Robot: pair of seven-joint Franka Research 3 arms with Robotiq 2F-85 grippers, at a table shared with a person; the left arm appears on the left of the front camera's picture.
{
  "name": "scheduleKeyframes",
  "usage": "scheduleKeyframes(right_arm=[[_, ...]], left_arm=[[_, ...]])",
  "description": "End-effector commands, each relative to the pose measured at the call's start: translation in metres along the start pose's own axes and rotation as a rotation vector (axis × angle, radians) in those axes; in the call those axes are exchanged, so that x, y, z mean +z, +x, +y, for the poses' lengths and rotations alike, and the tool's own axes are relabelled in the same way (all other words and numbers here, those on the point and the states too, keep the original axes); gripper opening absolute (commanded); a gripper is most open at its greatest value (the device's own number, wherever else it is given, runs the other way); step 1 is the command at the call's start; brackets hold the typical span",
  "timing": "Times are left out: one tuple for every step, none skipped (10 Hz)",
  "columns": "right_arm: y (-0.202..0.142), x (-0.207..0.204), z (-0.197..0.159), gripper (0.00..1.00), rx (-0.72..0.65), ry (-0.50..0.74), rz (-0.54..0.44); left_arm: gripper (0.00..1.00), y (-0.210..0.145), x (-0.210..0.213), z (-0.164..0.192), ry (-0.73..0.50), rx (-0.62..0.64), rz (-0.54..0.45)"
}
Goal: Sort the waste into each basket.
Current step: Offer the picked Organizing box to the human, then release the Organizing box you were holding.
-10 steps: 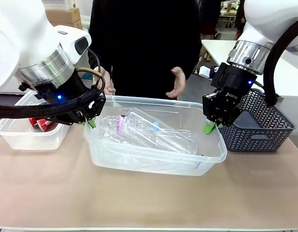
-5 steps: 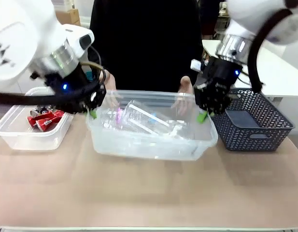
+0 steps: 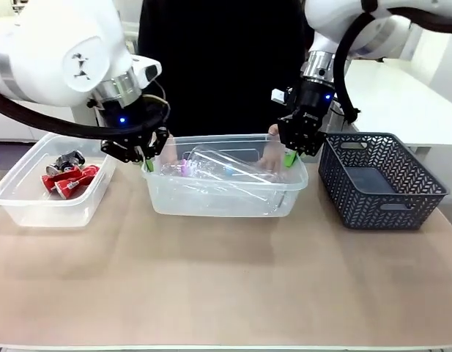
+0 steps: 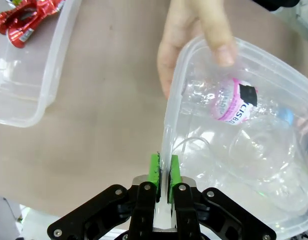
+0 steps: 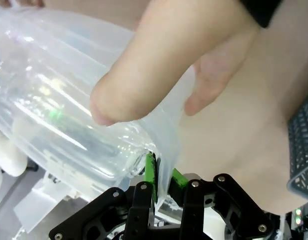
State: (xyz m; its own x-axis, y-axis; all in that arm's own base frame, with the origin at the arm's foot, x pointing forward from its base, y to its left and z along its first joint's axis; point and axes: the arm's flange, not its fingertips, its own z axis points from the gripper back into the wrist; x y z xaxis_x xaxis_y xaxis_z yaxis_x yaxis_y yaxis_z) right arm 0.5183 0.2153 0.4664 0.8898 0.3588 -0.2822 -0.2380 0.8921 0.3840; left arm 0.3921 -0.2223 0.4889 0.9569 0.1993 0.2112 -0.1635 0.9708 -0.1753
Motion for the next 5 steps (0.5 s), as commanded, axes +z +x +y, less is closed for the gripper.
scheduleKeyframes(right_arm=[[-0.0129,0.0092,0.0129,0.06,0.019,-0.003,-0.039],[-0.0129,0.0092,0.0129,0.06,0.019,-0.003,-0.039],[-0.0129,0.0092,0.0129,0.06,0.019,-0.003,-0.039],[-0.0129,0.0092,0.0129,0.06,0.019,-0.003,-0.039],[-0.0129,0.0092,0.0129,0.06,0.019,-0.003,-0.039]], left_arm=[[0.09,-0.0064,0.0078,-0.0004,0.0,-0.002,-0.024],[0.09,-0.0064,0.0078,-0.0004,0.0,-0.002,-0.024],[0.09,-0.0064,0.0078,-0.0004,0.0,-0.002,-0.024],[0.09,-0.0064,0.0078,-0.0004,0.0,-0.002,-0.024],[0.09,-0.0064,0.0078,-0.0004,0.0,-0.002,-0.024]])
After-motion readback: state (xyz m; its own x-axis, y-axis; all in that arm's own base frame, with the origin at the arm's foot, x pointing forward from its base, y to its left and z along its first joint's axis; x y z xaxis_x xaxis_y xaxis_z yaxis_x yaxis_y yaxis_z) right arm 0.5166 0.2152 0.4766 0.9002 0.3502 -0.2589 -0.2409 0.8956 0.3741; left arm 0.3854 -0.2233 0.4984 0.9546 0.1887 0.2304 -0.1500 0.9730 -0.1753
